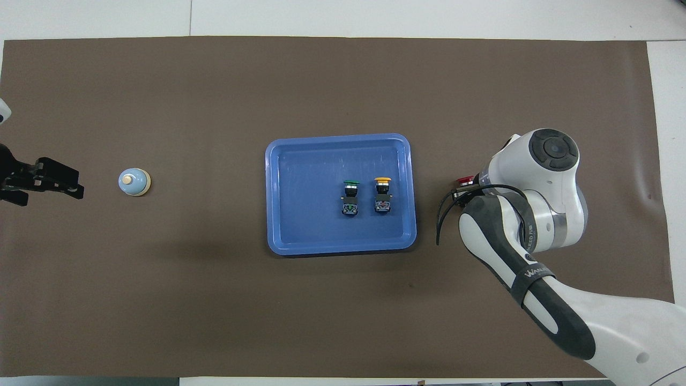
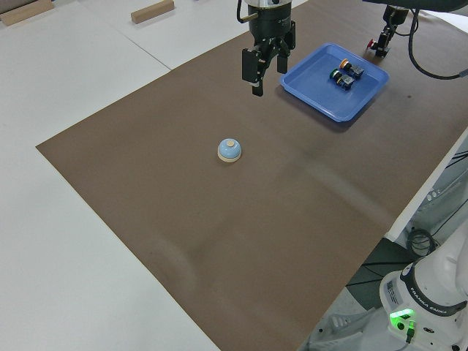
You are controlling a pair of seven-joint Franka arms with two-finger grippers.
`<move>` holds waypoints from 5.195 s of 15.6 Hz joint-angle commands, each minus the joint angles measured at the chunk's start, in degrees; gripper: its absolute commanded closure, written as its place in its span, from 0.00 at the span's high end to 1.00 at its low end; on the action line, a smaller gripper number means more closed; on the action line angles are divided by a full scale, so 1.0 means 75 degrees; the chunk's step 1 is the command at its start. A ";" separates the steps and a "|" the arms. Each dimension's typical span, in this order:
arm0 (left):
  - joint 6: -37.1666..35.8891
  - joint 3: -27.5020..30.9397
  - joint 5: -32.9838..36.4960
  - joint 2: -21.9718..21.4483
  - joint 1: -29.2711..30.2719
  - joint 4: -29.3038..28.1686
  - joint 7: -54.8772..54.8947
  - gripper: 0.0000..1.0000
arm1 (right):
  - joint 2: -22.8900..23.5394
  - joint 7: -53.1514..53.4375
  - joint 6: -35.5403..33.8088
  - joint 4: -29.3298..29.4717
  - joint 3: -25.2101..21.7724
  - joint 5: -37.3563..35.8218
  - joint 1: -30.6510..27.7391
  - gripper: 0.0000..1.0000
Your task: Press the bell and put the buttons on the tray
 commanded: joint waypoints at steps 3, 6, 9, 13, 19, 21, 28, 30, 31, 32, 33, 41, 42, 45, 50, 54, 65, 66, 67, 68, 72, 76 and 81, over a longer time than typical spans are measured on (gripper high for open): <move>0.0056 0.0025 -0.0006 -0.0213 -0.0031 -0.0211 0.0027 1.00 | 0.0054 -0.0090 -0.0045 0.0803 0.0126 -0.0036 0.0016 0.00; 0.0056 0.0025 0.0006 -0.0213 -0.0031 -0.0211 0.0027 1.00 | 0.0299 0.0317 -0.1143 0.2102 0.0209 0.0081 0.0575 0.00; 0.0056 0.0025 -0.0006 -0.0213 -0.0031 -0.0211 0.0027 1.00 | 0.0955 0.1829 -0.2329 0.3767 0.0197 0.0093 0.1618 0.00; 0.0056 0.0025 0.0006 -0.0213 -0.0031 -0.0211 0.0027 1.00 | 0.1729 0.3118 -0.2684 0.4860 0.0209 0.0093 0.2604 0.00; 0.0056 0.0025 0.0006 -0.0213 -0.0031 -0.0211 0.0027 1.00 | 0.2527 0.4386 -0.1876 0.5388 0.0209 0.0420 0.3437 0.00; 0.0056 0.0025 -0.0006 -0.0213 -0.0031 -0.0211 0.0027 1.00 | 0.2691 0.4689 -0.1758 0.5388 0.0197 0.0456 0.3648 0.00; 0.0056 0.0025 0.0006 -0.0213 -0.0031 -0.0211 0.0027 1.00 | 0.2820 0.4856 -0.1220 0.5026 0.0185 0.0351 0.3708 0.02; 0.0056 0.0025 -0.0006 -0.0213 -0.0031 -0.0211 0.0027 1.00 | 0.2774 0.4855 -0.0845 0.4629 0.0174 0.0351 0.3696 0.05; 0.0056 0.0025 0.0006 -0.0213 -0.0031 -0.0211 0.0027 1.00 | 0.2727 0.4855 -0.0704 0.4418 0.0162 0.0351 0.3696 0.08; 0.0056 0.0025 -0.0006 -0.0213 -0.0031 -0.0211 0.0027 1.00 | 0.2680 0.4855 -0.0633 0.4346 0.0162 0.0351 0.3696 0.09; 0.0056 0.0025 0.0006 -0.0213 -0.0031 -0.0211 0.0027 1.00 | 0.2680 0.4855 -0.0644 0.4346 0.0162 0.0351 0.3696 0.17; 0.0056 0.0025 0.0006 -0.0213 -0.0031 -0.0211 0.0027 1.00 | 0.2225 0.4774 -0.2026 0.5049 -0.0106 0.0316 0.3580 1.00; 0.0056 0.0025 0.0006 -0.0213 -0.0031 -0.0211 0.0027 1.00 | 0.1979 0.4634 -0.2062 0.4991 -0.0212 0.0269 0.3474 1.00; 0.0056 0.0025 -0.0006 -0.0213 -0.0031 -0.0211 0.0027 1.00 | 0.0879 0.3384 -0.2179 0.4313 -0.0237 0.0234 0.2762 1.00; 0.0056 0.0025 0.0006 -0.0213 -0.0031 -0.0211 0.0027 1.00 | -0.0470 0.1459 -0.3033 0.3538 -0.0248 0.0059 0.1296 1.00; 0.0056 0.0025 0.0006 -0.0213 -0.0031 -0.0211 0.0027 1.00 | -0.1442 0.0335 -0.3503 0.2813 -0.0237 -0.0282 0.0405 1.00; 0.0056 0.0025 0.0006 -0.0213 -0.0031 -0.0211 0.0027 1.00 | -0.1984 -0.1051 -0.3806 0.2517 -0.0237 -0.0317 -0.1003 1.00; 0.0056 0.0025 0.0006 -0.0213 -0.0031 -0.0211 0.0027 1.00 | -0.1984 -0.1062 -0.3959 0.2541 -0.0248 -0.0375 -0.1026 1.00; 0.0056 0.0025 -0.0006 -0.0213 -0.0031 -0.0211 0.0027 1.00 | -0.1984 -0.1063 -0.4146 0.2622 -0.0248 -0.0503 -0.1062 1.00; 0.0056 0.0025 -0.0006 -0.0213 -0.0031 -0.0211 0.0027 1.00 | -0.1984 -0.1063 -0.4380 0.2692 -0.0237 -0.0563 -0.1120 1.00; 0.0056 0.0025 0.0006 -0.0213 -0.0031 -0.0211 0.0027 1.00 | -0.1973 -0.1051 -0.4979 0.3161 -0.0237 -0.0563 -0.1132 1.00; 0.0056 0.0025 0.0006 -0.0213 -0.0031 -0.0211 0.0027 1.00 | -0.1973 -0.1004 -0.5144 0.3291 -0.0237 -0.0563 -0.1109 1.00; 0.0056 0.0025 0.0006 -0.0213 -0.0031 -0.0211 0.0027 1.00 | -0.1973 -0.0969 -0.5133 0.3267 -0.0237 -0.0563 -0.1132 1.00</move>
